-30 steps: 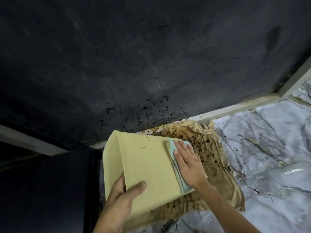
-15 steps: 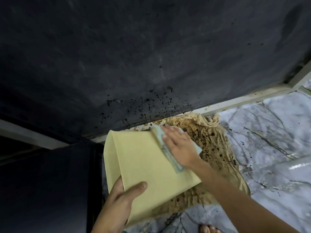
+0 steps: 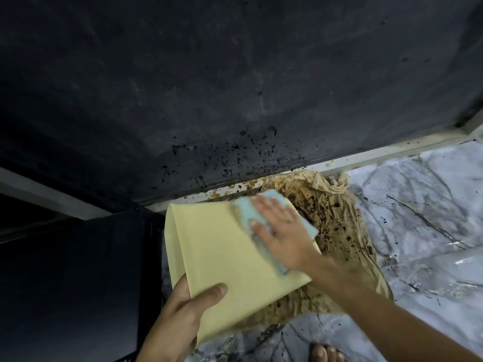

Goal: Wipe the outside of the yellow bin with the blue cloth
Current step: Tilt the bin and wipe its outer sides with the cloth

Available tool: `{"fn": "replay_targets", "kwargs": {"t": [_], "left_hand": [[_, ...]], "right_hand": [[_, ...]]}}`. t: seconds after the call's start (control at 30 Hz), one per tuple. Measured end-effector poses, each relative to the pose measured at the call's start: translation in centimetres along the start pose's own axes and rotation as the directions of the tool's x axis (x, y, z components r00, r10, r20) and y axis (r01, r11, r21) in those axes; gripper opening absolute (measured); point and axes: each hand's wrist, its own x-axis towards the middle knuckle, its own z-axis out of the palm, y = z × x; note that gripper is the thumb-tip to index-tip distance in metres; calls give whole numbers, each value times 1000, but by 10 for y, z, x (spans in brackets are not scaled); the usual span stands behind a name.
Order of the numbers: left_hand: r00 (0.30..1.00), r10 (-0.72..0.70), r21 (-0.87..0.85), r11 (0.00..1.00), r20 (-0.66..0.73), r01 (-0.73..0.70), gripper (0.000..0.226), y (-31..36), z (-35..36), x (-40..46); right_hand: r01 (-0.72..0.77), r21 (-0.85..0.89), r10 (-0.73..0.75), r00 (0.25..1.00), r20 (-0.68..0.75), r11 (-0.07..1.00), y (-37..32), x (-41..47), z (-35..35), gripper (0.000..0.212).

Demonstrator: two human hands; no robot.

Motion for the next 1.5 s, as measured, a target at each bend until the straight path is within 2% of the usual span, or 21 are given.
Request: {"fn": "replay_targets", "kwargs": {"t": [0.07, 0.13, 0.2, 0.27, 0.37, 0.47, 0.53, 0.6, 0.67, 0.73, 0.8, 0.9, 1.0, 1.03, 1.07, 1.13, 1.17, 1.27, 1.33, 1.4, 1.5], "left_hand": [[1000, -19, -5, 1000, 11, 19, 34, 4, 3, 0], [999, -13, 18, 1000, 30, 12, 33, 10, 6, 0], [999, 16, 38, 999, 43, -18, 33, 15, 9, 0], [996, 23, 43, 999, 84, -26, 37, 19, 14, -2], [993, 13, 98, 995, 118, -24, 42, 21, 13, -4], [989, -67, 193, 980, 134, 40, 44, 45, 6, -6], [995, -30, 208, 978, 91, 10, 37, 75, 9, 9], [1000, 5, 162, 987, -28, 0, 37, 105, 14, 38], [994, -26, 94, 995, -111, 36, 58, 126, 20, 66], [986, -38, 124, 991, -163, 59, 69, 133, 20, 87], [984, 44, 200, 980, -170, -9, 69, 130, 15, 94], [968, 113, 314, 949, -223, -39, 61, 125, 23, 92], [959, 117, 303, 952, -258, -34, 74, 111, 23, 63], [962, 124, 289, 956, -242, -51, 69, 106, 22, 47], [967, 135, 271, 960, -218, -73, 53, 100, 20, 30], [973, 158, 220, 968, -168, -119, 19, 84, 16, 7], [979, 151, 201, 972, -134, -123, 15, 75, 14, -1], [990, 126, 153, 981, -63, -115, 26, 54, 13, -6], [988, 110, 112, 989, -109, -97, 36, 42, 14, -1], [990, 119, 57, 992, -74, -115, 37, 37, 21, -3], [990, 144, -3, 990, 0, -144, 44, 33, 26, -2]], "right_hand": [[-208, 109, 213, 976, -35, 972, 35, 11, -10, 69], [-290, 166, 304, 950, -70, 943, 35, 14, -10, 63], [-212, 96, 217, 975, -50, 973, 3, 8, -4, 60], [-21, 98, 26, 998, -50, 995, -41, -7, 0, 57], [173, 136, -161, 982, -94, 976, -55, -25, 5, 55], [67, 172, -46, 991, -127, 983, -4, -27, 3, 57], [-19, 217, 44, 993, -113, 976, 33, -25, -1, 50], [0, 270, 33, 993, -118, 963, 57, -25, -3, 42], [64, 340, -16, 990, -143, 938, 69, -27, -2, 41], [92, 381, -29, 986, -167, 920, 73, -32, -1, 43], [94, 420, -10, 980, -198, 903, 73, -37, 3, 44], [39, 576, 117, 966, -231, 816, 61, -48, 5, 41], [27, 739, 267, 923, -277, 673, 44, -65, -2, 41], [22, 783, 306, 913, -268, 622, 37, -72, -8, 45], [22, 801, 329, 905, -271, 599, 29, -78, -16, 50], [67, 796, 333, 885, -326, 601, 10, -90, -41, 44], [107, 787, 321, 873, -367, 608, -1, -94, -54, 39], [159, 760, 276, 869, -410, 630, -24, -102, -78, 27], [108, 730, 231, 909, -348, 675, -33, -100, -75, 28], [44, 680, 197, 941, -273, 732, -40, -92, -65, 29], [123, 506, 17, 965, -263, 854, -66, -70, -58, 35]]}}
